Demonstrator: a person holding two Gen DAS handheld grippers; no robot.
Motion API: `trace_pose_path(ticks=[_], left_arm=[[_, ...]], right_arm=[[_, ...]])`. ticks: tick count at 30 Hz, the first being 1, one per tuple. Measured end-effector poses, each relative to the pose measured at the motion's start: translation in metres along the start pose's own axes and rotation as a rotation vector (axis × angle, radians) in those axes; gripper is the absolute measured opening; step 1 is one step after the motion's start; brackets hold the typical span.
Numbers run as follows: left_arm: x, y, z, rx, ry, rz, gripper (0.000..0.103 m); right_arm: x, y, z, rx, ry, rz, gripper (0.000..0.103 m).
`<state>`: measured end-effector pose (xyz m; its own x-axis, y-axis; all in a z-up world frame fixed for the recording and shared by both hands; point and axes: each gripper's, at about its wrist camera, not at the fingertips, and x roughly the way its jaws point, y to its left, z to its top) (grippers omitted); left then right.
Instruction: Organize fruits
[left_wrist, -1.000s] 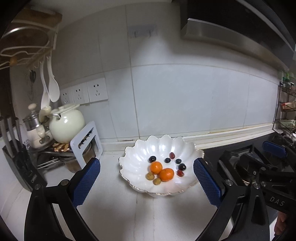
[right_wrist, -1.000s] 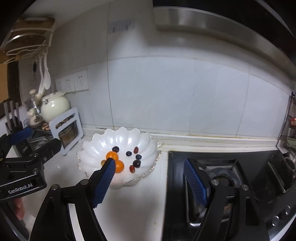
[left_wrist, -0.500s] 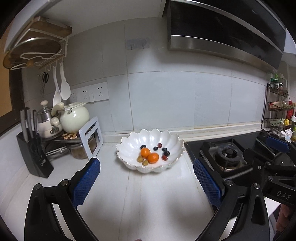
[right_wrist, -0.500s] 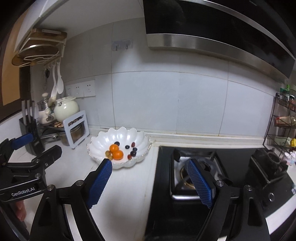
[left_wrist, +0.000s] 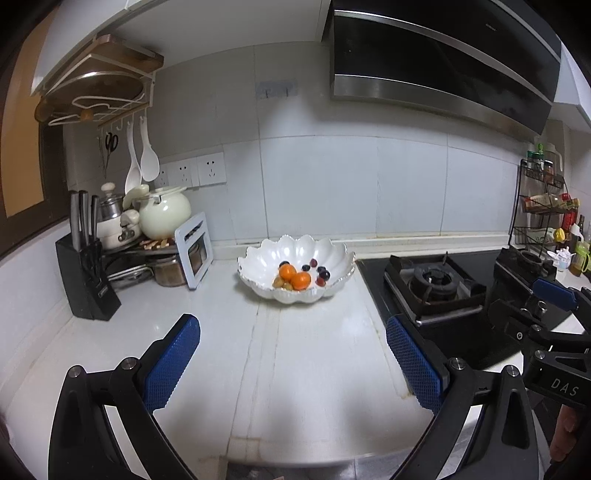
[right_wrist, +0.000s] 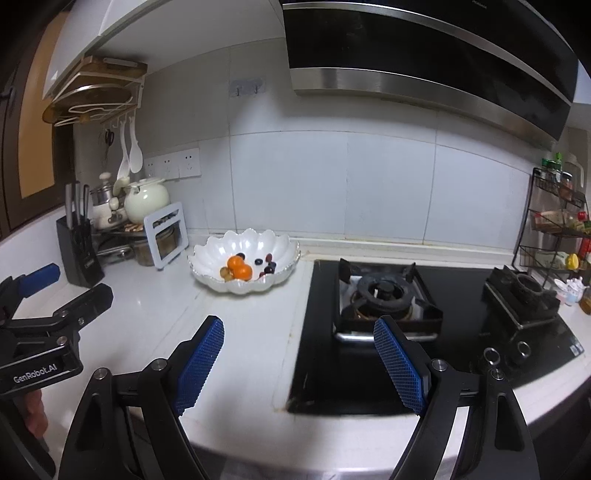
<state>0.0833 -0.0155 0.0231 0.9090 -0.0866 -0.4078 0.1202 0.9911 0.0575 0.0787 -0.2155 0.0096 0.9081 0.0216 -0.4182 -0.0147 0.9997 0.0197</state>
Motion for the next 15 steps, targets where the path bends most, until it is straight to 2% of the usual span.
trace_pose_path(ticks=[15], left_arm=[[-0.044, 0.000, -0.019, 0.010, -0.004, -0.026, 0.103]], right_arm=[[-0.048, 0.012, -0.024, 0.005, -0.007, -0.008, 0.084]])
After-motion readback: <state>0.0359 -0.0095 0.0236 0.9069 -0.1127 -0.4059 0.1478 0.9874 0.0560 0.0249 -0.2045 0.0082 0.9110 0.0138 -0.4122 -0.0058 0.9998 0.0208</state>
